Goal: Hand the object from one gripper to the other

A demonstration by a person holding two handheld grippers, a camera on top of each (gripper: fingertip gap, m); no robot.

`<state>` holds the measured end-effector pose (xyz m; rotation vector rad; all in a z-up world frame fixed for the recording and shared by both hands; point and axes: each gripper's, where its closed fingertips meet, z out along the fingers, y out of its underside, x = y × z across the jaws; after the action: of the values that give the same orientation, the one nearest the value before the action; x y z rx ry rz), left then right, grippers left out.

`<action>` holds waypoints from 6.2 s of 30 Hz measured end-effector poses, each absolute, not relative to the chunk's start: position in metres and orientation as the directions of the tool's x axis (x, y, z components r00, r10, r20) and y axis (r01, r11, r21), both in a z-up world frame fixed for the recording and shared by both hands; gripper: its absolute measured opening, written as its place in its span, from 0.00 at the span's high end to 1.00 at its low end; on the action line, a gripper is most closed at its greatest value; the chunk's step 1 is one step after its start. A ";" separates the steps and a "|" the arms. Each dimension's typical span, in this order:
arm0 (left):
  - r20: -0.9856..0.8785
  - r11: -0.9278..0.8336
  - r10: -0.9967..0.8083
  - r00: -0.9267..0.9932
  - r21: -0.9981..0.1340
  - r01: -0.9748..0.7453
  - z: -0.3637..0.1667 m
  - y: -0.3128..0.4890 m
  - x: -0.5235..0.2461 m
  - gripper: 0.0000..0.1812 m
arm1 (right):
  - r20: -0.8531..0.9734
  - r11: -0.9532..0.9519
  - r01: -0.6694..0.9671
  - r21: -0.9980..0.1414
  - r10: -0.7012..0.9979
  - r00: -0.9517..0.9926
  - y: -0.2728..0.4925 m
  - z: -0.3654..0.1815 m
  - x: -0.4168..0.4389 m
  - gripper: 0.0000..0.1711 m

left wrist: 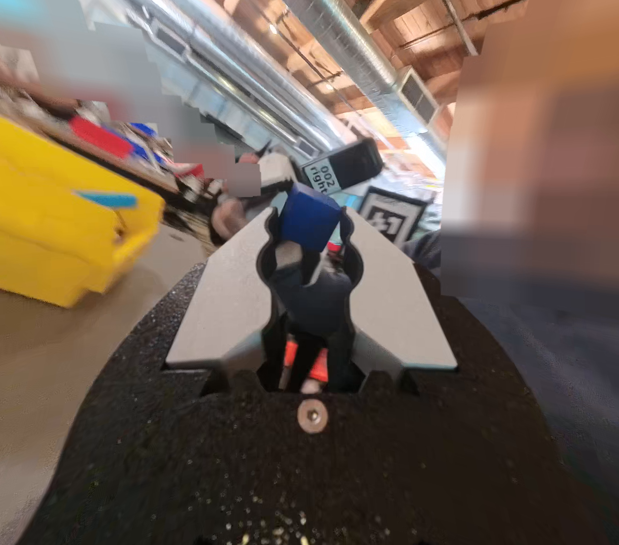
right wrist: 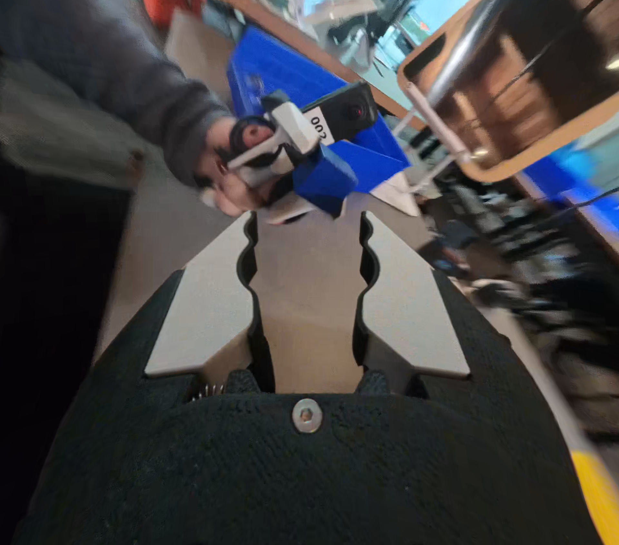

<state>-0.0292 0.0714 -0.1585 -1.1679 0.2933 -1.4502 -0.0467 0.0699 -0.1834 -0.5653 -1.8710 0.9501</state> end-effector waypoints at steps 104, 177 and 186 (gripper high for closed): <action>-0.894 -0.839 -0.002 0.448 -0.242 -0.487 -0.241 0.043 -0.444 1.00 | 0.140 0.087 0.338 -0.937 0.981 0.134 0.224 -0.156 -0.015 0.69; -0.676 0.394 -0.391 0.624 -0.736 -0.550 -0.165 0.078 -0.028 0.80 | -0.444 -0.223 0.416 -0.881 0.691 -0.570 0.072 -0.165 -0.029 0.66; -0.863 0.429 -0.228 0.451 -0.505 -0.749 -0.166 0.076 -0.015 0.79 | -0.681 -0.376 0.571 -0.730 0.471 -0.560 0.054 -0.171 -0.031 0.76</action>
<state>-0.0154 0.0759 -0.1663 -1.1179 1.0929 0.4221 -0.0311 0.0543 -0.1711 -1.5039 -1.7928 2.2043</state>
